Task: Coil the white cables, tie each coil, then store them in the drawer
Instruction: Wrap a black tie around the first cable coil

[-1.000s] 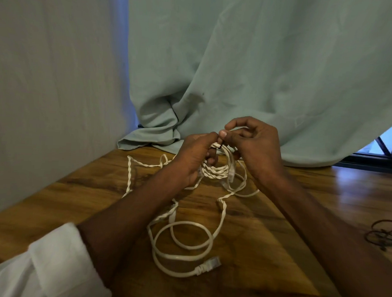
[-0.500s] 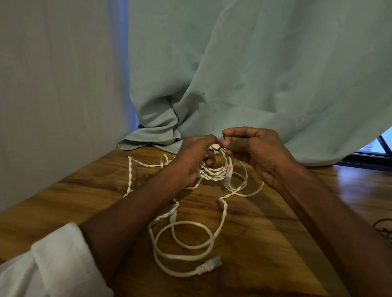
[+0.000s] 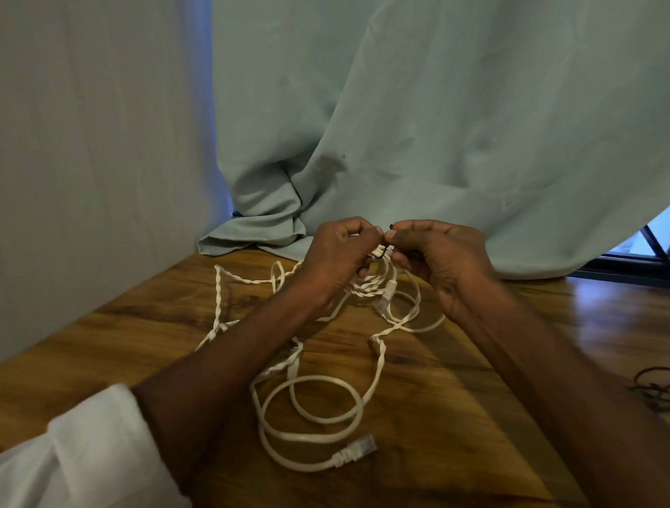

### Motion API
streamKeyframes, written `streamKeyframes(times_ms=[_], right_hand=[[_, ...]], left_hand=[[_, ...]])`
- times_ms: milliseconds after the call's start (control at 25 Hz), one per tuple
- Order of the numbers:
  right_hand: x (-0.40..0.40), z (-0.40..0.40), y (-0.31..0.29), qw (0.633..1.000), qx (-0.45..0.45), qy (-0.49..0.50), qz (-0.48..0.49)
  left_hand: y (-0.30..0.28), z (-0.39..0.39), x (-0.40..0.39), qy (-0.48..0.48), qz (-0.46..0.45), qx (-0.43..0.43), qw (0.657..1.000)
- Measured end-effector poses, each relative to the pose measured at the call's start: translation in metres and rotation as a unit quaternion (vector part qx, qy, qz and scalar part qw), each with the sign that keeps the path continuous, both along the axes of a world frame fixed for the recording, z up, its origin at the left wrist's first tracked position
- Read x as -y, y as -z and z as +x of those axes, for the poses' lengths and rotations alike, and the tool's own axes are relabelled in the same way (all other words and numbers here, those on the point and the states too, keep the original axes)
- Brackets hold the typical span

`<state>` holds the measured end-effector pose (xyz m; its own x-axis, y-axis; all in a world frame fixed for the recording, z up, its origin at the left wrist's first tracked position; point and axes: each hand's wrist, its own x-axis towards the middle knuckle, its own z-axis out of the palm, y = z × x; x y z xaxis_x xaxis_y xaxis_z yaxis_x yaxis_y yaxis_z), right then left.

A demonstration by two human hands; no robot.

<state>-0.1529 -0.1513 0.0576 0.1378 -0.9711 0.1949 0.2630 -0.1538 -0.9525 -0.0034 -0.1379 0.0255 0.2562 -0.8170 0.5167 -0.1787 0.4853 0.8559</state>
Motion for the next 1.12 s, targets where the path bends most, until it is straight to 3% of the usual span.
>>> streamKeyframes(times_ms=[320,600,960,1120], right_hand=[[0.001,0.003,0.007,0.999,-0.038,0.014,-0.019],[0.003,0.008,0.01,0.981,-0.144,0.055,-0.122],[-0.005,0.01,0.008,0.997,-0.052,-0.021,-0.056],[0.0,0.01,0.014,0.991,-0.087,-0.058,-0.082]], left_hand=[[0.002,0.0,0.0,0.075,0.079,-0.1,0.989],[0.003,0.007,0.003,0.052,0.049,-0.039,0.997],[-0.001,0.007,0.001,0.115,0.034,-0.098,0.988],[-0.001,0.01,0.0,0.114,0.034,-0.093,0.989]])
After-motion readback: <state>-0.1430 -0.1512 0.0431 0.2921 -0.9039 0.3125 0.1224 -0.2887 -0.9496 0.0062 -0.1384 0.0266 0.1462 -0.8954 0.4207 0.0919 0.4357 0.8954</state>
